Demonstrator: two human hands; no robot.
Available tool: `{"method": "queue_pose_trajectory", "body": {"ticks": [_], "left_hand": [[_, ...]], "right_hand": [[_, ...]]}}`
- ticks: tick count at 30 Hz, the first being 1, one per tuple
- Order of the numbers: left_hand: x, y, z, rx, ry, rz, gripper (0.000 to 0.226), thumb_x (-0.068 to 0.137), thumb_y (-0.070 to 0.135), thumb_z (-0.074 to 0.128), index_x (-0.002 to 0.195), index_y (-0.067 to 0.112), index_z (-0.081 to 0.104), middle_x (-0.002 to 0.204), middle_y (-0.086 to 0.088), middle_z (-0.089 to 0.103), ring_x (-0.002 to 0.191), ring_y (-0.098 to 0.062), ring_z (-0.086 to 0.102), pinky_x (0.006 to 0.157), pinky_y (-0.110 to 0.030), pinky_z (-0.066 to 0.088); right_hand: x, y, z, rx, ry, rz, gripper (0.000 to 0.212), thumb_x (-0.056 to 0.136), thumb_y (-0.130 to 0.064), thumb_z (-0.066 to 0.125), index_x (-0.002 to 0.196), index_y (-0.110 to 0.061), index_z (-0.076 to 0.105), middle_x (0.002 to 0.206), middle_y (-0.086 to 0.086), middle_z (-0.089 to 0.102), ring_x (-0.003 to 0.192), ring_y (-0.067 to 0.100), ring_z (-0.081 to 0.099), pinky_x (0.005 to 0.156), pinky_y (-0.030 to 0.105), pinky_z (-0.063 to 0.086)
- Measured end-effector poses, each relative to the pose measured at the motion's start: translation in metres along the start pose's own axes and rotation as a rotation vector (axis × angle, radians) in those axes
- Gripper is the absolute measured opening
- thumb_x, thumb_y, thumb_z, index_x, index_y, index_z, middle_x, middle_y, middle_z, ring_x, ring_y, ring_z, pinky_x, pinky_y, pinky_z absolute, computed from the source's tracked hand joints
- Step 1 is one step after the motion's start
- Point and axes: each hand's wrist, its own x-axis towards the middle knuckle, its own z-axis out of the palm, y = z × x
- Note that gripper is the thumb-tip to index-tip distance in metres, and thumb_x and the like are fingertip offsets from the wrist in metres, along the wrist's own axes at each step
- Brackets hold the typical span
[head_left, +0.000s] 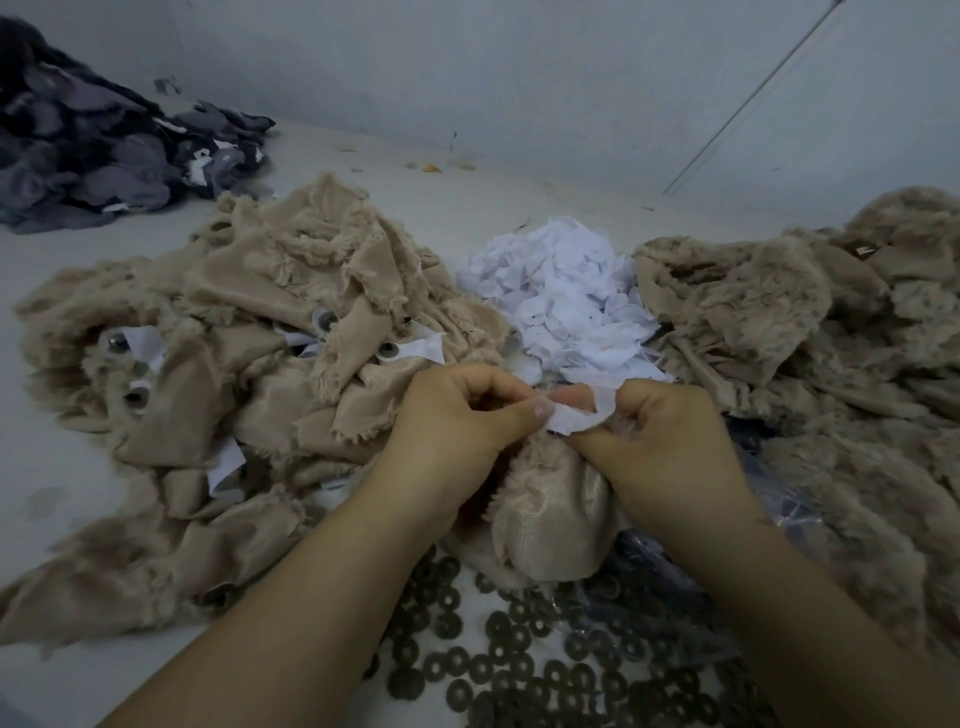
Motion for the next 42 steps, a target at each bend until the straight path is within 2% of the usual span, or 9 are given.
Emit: {"method": "queue_pose_trajectory", "body": {"ticks": [3, 6, 8, 14, 17, 24, 28, 36, 42], "left_hand": [[-0.002, 0.003, 0.000, 0.044, 0.101, 0.133, 0.004, 0.081, 0.010, 0.076, 0.078, 0.013, 0.075, 0.085, -0.025, 0.071, 0.083, -0.042, 0.068, 0.080, -0.056, 0.058], [-0.005, 0.005, 0.003, 0.061, 0.073, 0.178, 0.015, 0.085, 0.004, 0.071, 0.075, 0.014, 0.071, 0.064, -0.006, 0.069, 0.059, -0.010, 0.065, 0.054, -0.023, 0.054], [-0.007, 0.007, 0.007, 0.099, 0.039, 0.154, 0.015, 0.086, 0.000, 0.069, 0.075, 0.010, 0.069, 0.060, -0.003, 0.070, 0.053, -0.004, 0.064, 0.051, -0.013, 0.048], [-0.007, 0.004, 0.011, 0.231, 0.087, 0.169, 0.012, 0.083, 0.006, 0.075, 0.074, 0.012, 0.071, 0.061, -0.005, 0.070, 0.053, -0.019, 0.065, 0.051, -0.023, 0.053], [-0.009, 0.006, 0.010, 0.120, 0.079, 0.161, 0.011, 0.083, 0.004, 0.074, 0.075, 0.009, 0.071, 0.060, 0.000, 0.070, 0.048, -0.007, 0.060, 0.046, -0.017, 0.048], [-0.009, 0.007, 0.010, -0.021, -0.038, 0.089, 0.008, 0.087, 0.006, 0.070, 0.079, 0.006, 0.070, 0.072, -0.015, 0.073, 0.036, -0.014, 0.049, 0.035, -0.017, 0.038], [-0.011, 0.007, 0.009, 0.032, -0.015, 0.112, 0.015, 0.092, 0.006, 0.065, 0.077, 0.009, 0.066, 0.064, -0.012, 0.070, 0.033, -0.017, 0.049, 0.034, -0.019, 0.036], [-0.010, 0.005, 0.013, 0.079, 0.030, 0.105, 0.014, 0.091, 0.005, 0.066, 0.077, 0.001, 0.065, 0.059, -0.013, 0.067, 0.035, -0.018, 0.052, 0.034, -0.022, 0.041], [-0.011, 0.005, 0.012, -0.069, -0.066, 0.083, 0.015, 0.088, 0.005, 0.068, 0.075, 0.011, 0.073, 0.062, -0.017, 0.067, 0.041, -0.021, 0.055, 0.038, -0.024, 0.045]], "right_hand": [[-0.001, 0.001, 0.002, 0.013, 0.007, -0.014, 0.017, 0.081, -0.033, 0.081, 0.089, -0.019, 0.080, 0.081, -0.003, 0.078, 0.085, 0.018, 0.075, 0.081, 0.046, 0.061], [-0.001, 0.002, 0.002, 0.043, 0.025, -0.022, 0.017, 0.073, -0.040, 0.083, 0.085, -0.028, 0.079, 0.080, -0.008, 0.078, 0.083, 0.014, 0.075, 0.080, 0.043, 0.062], [0.001, 0.004, 0.000, 0.010, 0.039, -0.030, 0.004, 0.079, -0.023, 0.082, 0.081, -0.025, 0.080, 0.077, 0.000, 0.077, 0.082, 0.026, 0.074, 0.077, 0.049, 0.061], [0.003, 0.007, -0.001, 0.048, 0.035, -0.026, 0.016, 0.083, -0.007, 0.077, 0.091, -0.019, 0.081, 0.079, -0.005, 0.078, 0.081, 0.015, 0.075, 0.079, 0.041, 0.062], [0.003, 0.009, -0.001, 0.157, 0.010, -0.003, 0.015, 0.080, -0.009, 0.079, 0.088, -0.022, 0.080, 0.081, -0.006, 0.078, 0.081, 0.009, 0.075, 0.079, 0.032, 0.062], [0.001, 0.007, 0.000, 0.250, -0.019, 0.006, 0.011, 0.071, -0.017, 0.083, 0.072, -0.027, 0.078, 0.076, -0.004, 0.078, 0.073, 0.006, 0.074, 0.062, 0.015, 0.056], [0.001, 0.008, 0.001, 0.315, -0.024, 0.036, 0.010, 0.076, -0.017, 0.082, 0.086, -0.018, 0.080, 0.084, 0.000, 0.079, 0.085, 0.013, 0.075, 0.075, 0.025, 0.060], [0.003, 0.009, 0.002, 0.338, -0.007, 0.079, 0.013, 0.078, -0.010, 0.082, 0.086, -0.020, 0.081, 0.086, 0.003, 0.079, 0.088, 0.016, 0.076, 0.080, 0.035, 0.060], [0.000, 0.008, 0.002, 0.355, 0.015, 0.052, 0.039, 0.052, -0.042, 0.082, 0.083, -0.019, 0.080, 0.082, 0.005, 0.078, 0.083, 0.019, 0.075, 0.074, 0.031, 0.061]]}}
